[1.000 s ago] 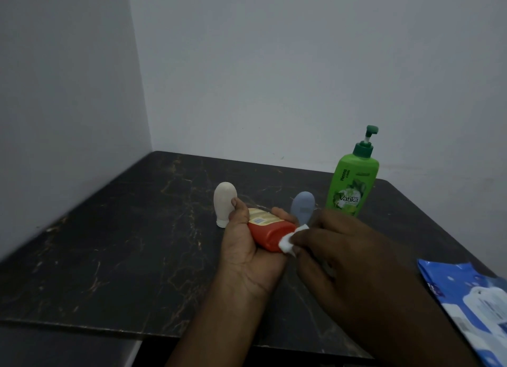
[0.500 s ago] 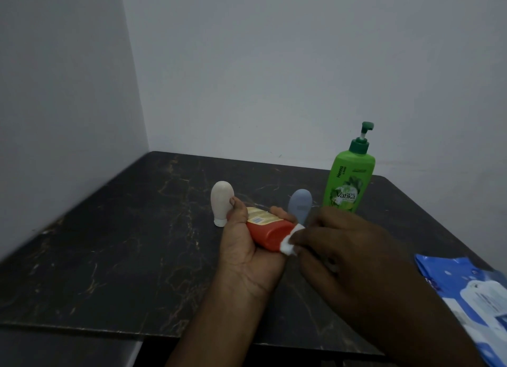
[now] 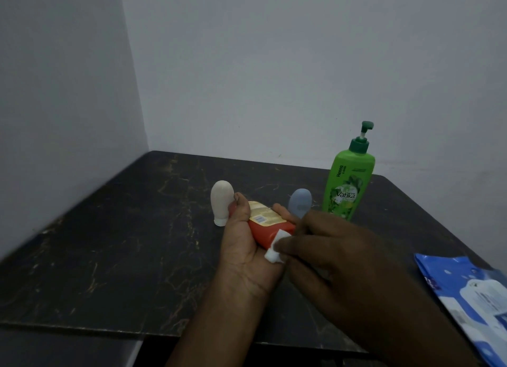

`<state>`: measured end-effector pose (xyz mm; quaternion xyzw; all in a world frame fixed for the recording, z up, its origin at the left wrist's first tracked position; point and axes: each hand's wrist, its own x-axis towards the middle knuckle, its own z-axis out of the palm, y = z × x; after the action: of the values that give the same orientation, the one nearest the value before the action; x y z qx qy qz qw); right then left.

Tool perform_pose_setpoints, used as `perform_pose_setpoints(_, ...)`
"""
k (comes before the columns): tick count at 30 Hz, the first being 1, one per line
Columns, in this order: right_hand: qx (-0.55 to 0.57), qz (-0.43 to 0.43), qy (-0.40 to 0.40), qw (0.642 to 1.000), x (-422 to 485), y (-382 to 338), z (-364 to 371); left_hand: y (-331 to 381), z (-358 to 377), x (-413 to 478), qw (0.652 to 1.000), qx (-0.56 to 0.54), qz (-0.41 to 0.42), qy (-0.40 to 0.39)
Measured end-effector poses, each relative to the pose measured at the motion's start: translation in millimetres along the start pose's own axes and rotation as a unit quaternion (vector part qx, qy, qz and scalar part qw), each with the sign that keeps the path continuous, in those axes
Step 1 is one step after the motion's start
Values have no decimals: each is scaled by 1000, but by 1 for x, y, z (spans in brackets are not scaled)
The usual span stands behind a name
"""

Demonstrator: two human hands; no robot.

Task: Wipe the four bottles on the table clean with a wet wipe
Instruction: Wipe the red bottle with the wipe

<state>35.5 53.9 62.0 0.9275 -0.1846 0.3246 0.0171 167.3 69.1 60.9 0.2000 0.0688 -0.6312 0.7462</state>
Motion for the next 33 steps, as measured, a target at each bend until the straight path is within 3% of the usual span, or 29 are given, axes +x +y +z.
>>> perform_pose_setpoints(7,-17,45,-8,999,-6,14,-15,-3,-7,11,999,-38,-4,-33)
perform_pose_setpoints(18,-47,111,107,987,-19,36,-46,9,-11,17,985,156,66,-43)
perform_pose_setpoints(21,-38,110,116,986,-22,37,-49,14,-13,15,958,261,101,-68)
perform_pose_setpoints(25,-28,105,133,985,-25,40,-56,20,-15,22,886,412,198,-83)
perform_pose_setpoints(33,-26,104,167,980,-30,43,-67,32,-12,58,806,536,245,-60)
